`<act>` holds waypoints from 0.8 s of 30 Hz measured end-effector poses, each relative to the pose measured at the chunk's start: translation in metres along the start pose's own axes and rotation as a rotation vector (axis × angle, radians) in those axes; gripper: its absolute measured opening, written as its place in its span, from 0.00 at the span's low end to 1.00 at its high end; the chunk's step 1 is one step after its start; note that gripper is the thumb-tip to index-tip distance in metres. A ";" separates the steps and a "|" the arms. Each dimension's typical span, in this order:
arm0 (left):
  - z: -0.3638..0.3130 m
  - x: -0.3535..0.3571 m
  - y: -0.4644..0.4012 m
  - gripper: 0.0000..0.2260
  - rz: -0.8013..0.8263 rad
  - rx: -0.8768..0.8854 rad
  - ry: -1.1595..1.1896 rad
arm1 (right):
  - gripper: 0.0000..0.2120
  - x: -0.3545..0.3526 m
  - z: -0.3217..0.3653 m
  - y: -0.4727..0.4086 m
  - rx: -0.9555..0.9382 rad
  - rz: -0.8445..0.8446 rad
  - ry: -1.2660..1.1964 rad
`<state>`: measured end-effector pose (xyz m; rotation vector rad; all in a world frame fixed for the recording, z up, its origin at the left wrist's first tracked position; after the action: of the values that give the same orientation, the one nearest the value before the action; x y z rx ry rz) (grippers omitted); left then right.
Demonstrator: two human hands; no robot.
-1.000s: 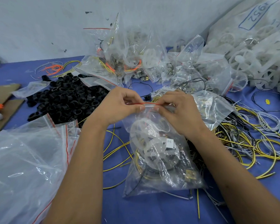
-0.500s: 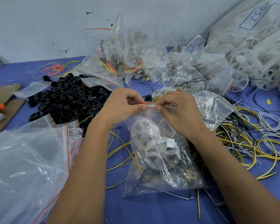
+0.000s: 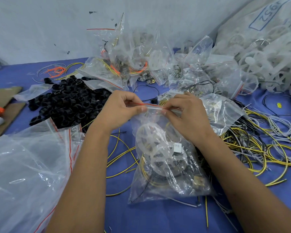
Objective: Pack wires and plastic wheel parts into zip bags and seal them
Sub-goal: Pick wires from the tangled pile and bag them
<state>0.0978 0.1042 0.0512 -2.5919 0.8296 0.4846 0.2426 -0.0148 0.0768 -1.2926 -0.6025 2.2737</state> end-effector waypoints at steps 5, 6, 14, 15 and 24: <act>-0.002 0.005 -0.002 0.10 0.014 0.020 -0.012 | 0.02 0.003 -0.002 0.000 0.004 0.023 0.069; -0.001 0.006 -0.002 0.09 0.008 0.017 -0.002 | 0.02 0.003 -0.002 -0.001 0.002 0.021 0.070; 0.009 -0.010 0.003 0.04 -0.086 -0.032 0.088 | 0.02 -0.001 -0.002 0.001 0.021 -0.015 0.002; 0.008 -0.009 0.003 0.05 -0.084 -0.029 0.082 | 0.02 0.000 -0.002 0.001 0.019 -0.012 -0.001; 0.009 -0.017 0.004 0.06 -0.134 -0.014 0.159 | 0.03 -0.005 -0.010 0.001 0.076 -0.070 -0.046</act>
<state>0.0803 0.1130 0.0501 -2.7040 0.6974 0.2501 0.2533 -0.0173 0.0748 -1.1688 -0.5629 2.2518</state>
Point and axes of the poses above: each hand's wrist, its own y-axis away from the middle knuckle, its own x-axis out of the palm, z = x × y, the point moved 10 cm from there along -y, towards the middle knuckle, and after that the axes turned 2 degrees about x, right-handed, at the moved point
